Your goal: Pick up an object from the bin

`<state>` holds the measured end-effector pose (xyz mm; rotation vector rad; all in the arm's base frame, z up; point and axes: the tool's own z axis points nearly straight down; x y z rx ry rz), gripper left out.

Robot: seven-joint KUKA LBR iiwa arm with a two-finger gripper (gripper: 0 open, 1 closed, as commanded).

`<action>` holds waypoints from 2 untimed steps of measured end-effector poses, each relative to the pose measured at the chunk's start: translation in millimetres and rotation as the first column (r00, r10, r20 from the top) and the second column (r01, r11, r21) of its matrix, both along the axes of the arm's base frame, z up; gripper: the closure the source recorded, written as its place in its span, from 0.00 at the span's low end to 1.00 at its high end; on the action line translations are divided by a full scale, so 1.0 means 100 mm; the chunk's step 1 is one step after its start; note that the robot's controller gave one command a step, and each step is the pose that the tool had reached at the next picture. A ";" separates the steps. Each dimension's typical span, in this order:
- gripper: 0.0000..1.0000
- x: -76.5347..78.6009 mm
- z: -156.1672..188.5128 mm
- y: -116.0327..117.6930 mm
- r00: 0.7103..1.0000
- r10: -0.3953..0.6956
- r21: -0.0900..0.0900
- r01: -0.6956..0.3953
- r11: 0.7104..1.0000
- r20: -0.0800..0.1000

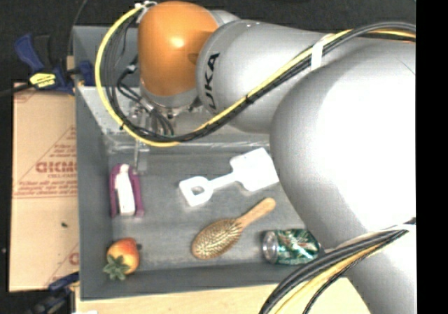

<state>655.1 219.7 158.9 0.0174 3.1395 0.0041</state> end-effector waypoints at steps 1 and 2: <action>0.00 0.00 0.00 0.00 1.000 0.000 0.000 0.000 1.000 0.000; 0.00 -0.06 -0.20 -0.21 0.995 0.101 -0.001 -0.101 0.995 0.003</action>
Offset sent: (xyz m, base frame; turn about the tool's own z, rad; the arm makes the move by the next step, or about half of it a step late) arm -0.0090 -0.0252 -0.0258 -0.1200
